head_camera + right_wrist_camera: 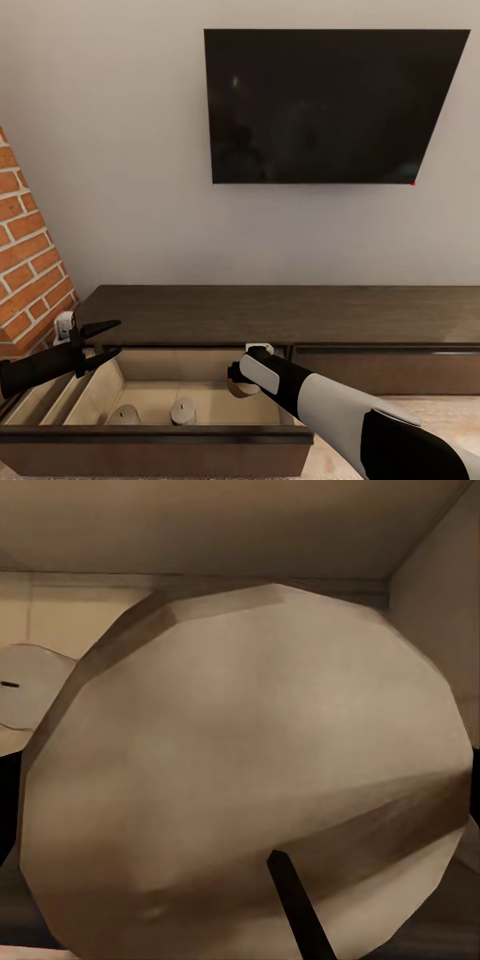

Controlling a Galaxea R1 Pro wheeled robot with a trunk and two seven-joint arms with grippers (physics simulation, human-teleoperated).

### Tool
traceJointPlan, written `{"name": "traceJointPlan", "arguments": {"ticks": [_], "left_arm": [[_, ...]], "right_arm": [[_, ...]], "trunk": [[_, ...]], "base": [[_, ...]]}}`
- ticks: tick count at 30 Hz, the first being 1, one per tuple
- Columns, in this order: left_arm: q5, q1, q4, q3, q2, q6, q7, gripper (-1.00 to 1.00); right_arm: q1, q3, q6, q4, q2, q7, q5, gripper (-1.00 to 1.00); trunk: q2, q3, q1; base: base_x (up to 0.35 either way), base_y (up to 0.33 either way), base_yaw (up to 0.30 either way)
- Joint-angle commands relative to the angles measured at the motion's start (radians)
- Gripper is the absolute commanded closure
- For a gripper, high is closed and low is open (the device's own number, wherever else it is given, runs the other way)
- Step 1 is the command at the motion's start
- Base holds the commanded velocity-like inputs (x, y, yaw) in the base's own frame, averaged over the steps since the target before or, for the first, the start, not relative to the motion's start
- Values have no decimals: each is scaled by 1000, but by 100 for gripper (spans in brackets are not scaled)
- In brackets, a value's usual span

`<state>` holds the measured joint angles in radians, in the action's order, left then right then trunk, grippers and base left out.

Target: Place each of the two pumpkins and all three candles from the living room inside a cabinet in the living room (use any cabinet), then make sure every cabinet is closed, and position the cauldron so it is next to a table in the living room.

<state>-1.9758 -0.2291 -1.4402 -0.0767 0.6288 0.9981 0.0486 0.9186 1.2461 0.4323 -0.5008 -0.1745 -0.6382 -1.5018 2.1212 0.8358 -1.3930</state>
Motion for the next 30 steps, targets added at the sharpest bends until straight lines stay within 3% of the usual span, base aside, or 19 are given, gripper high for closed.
{"name": "traceJointPlan", "arguments": {"ticks": [1, 16, 30], "left_arm": [[-6, -1, 0, 0, 0, 4, 5, -100], [-6, -1, 1, -2, 0, 4, 5, -100], [-6, 0, 1, -2, 0, 4, 5, -100]], "right_arm": [[2, 6, -3, -1, 0, -4, -6, 100], [2, 8, -26, -1, 0, 11, 6, 100], [2, 9, -35, -1, 0, 12, 4, 100]], "trunk": [[8, 4, -4], [113, 51, -61], [113, 51, -61]], "base": [[0, 0, 0], [0, 0, 0], [1, 0, 0]]}}
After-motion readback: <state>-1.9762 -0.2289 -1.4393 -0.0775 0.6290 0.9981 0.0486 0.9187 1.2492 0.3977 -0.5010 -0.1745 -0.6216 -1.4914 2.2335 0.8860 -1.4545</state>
